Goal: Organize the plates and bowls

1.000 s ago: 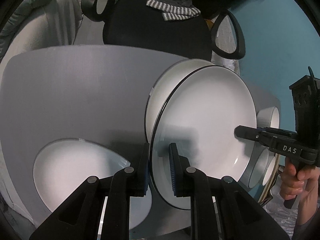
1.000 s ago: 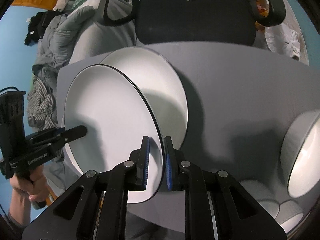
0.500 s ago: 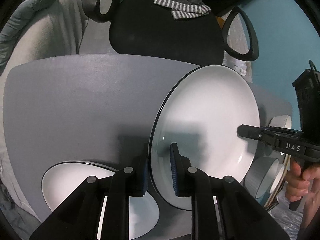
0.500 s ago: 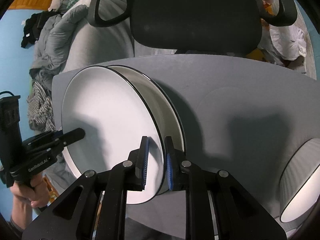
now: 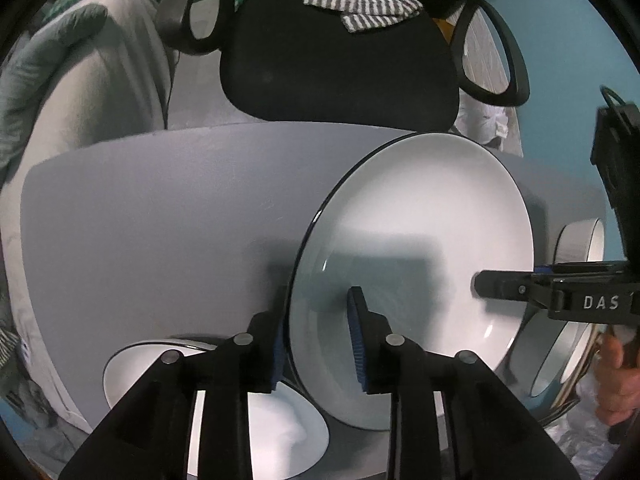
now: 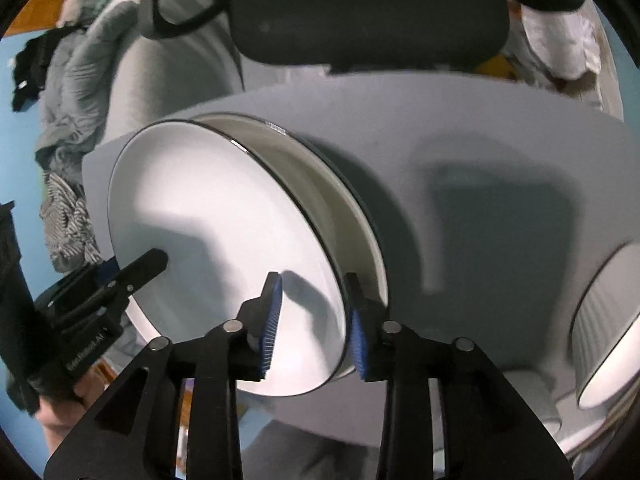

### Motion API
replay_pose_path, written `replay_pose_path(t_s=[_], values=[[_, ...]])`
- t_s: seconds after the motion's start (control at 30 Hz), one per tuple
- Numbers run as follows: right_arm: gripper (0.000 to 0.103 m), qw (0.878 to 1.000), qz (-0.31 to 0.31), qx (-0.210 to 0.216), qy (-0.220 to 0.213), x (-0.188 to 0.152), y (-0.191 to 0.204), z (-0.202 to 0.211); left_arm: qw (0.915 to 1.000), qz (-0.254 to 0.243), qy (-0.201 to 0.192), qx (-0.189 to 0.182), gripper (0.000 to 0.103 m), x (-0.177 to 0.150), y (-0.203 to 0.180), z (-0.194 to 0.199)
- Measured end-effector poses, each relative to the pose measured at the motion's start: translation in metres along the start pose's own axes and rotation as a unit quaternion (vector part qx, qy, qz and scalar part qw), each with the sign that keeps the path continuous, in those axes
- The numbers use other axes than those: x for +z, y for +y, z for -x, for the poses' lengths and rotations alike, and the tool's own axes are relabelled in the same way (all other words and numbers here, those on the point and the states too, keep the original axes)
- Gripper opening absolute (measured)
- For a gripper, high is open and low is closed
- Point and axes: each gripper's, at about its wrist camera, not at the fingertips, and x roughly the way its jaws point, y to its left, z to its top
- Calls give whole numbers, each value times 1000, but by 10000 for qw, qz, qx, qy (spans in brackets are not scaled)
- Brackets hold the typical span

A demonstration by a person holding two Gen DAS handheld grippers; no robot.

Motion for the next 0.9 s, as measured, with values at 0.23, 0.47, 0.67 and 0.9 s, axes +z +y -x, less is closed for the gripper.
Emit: replay_pose_path(t_s=[0.23,0.47,0.67,0.9], values=[[44,9993,-261,-208,183,-1,-1,4,9999,-94,40,44,32,-3,-5,-2],[55,9990,-405,-53,187,-1,-4,12,9999,-58,-104,66,49,-8,-6,3],[57,9989,-352,-268,174,-6,6,9,9997,-54,-212,127,55,-10,-6,9],[60,9984,-384,-366,189,-8,7,10,9996,-22,-272,114,61,-18,-7,18]])
